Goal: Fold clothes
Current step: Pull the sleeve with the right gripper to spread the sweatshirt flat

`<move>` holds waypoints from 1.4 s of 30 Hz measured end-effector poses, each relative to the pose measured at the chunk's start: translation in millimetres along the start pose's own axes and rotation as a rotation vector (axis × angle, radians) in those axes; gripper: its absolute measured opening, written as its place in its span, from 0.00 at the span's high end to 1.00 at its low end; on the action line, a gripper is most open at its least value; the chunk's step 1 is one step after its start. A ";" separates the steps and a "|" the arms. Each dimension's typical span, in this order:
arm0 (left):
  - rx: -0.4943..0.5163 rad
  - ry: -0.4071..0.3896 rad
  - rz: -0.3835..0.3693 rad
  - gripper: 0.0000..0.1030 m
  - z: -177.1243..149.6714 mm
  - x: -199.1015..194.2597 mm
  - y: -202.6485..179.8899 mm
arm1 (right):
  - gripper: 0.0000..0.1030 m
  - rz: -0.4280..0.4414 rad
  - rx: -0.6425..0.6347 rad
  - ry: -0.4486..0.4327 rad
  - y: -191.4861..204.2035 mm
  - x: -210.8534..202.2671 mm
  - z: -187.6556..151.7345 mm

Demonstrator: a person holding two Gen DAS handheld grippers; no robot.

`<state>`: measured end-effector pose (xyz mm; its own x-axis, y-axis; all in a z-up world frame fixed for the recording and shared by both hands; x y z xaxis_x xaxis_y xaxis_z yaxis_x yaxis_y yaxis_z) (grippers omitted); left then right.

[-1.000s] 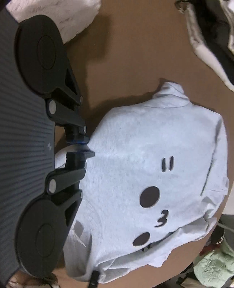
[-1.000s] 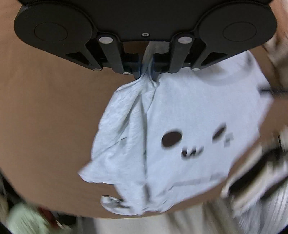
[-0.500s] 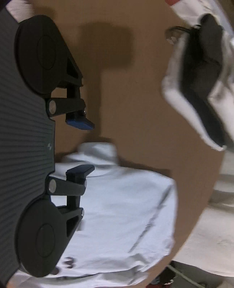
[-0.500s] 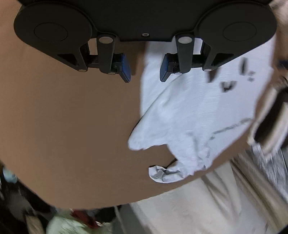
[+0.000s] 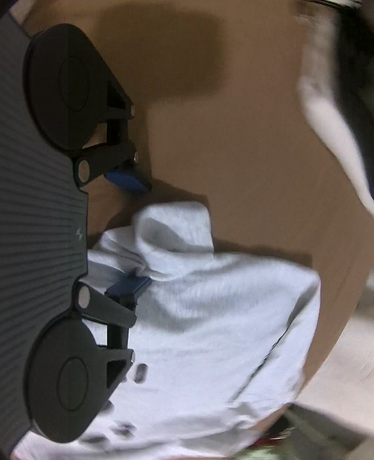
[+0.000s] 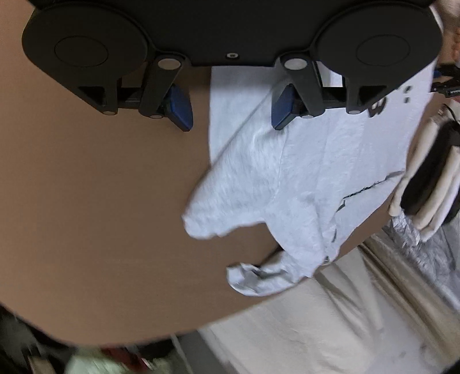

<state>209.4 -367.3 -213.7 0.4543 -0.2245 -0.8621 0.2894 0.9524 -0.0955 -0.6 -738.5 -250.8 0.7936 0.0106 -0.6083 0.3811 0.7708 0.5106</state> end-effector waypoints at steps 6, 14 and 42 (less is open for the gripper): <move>-0.015 -0.268 0.010 0.94 12.3 -75.1 8.6 | 0.96 -0.124 -0.232 -0.113 24.3 -15.5 14.1; -0.050 -0.121 0.290 0.96 4.6 -34.5 58.6 | 0.97 -0.372 -0.184 -0.175 11.9 -70.8 22.9; -0.157 -0.019 0.204 0.81 -1.9 -23.0 68.5 | 0.52 0.179 0.627 -0.207 -76.3 -96.9 6.6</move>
<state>217.2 -296.4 -201.4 0.5058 -0.0267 -0.8623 0.0561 0.9984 0.0020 -103.4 -802.5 -226.8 0.9206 -0.0670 -0.3848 0.3888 0.2530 0.8859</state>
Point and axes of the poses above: each gripper's, at about its wrist camera, not at the fingertips, and x roughly the way its jaws point, y to its left, z to its top, the point moved 6 cm from there along x, roughly the way its jaws point, and after that the axes turned 9 degrees about z, right-handed, at the moved point
